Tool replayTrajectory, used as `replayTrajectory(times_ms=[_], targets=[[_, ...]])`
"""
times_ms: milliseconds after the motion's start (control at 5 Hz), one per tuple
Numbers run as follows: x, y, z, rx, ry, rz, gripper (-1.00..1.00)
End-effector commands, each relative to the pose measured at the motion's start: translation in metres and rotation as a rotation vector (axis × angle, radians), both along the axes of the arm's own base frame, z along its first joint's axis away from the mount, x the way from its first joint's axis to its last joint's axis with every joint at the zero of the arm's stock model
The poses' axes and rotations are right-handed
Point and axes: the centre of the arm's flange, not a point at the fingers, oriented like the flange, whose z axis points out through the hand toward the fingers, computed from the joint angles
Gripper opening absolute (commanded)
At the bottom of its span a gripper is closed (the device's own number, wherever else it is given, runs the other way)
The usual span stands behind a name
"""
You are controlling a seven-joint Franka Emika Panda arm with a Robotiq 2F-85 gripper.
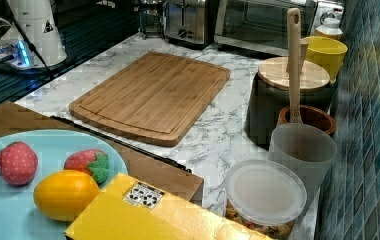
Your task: Turn on the toaster.
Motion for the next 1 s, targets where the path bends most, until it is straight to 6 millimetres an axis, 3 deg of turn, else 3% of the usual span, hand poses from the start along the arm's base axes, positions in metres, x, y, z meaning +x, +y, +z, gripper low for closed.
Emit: replayTrajectory(times_ms=[200, 600, 1000], targets=[[-0.053, 0.137, -0.028, 0.101, -0.031, 0.331, -1.00], [-0.092, 0.174, -0.035, 0.125, -0.047, 0.456, -1.00], [-0.138, 0.179, -0.012, 0.134, -0.128, 0.539, -1.00]])
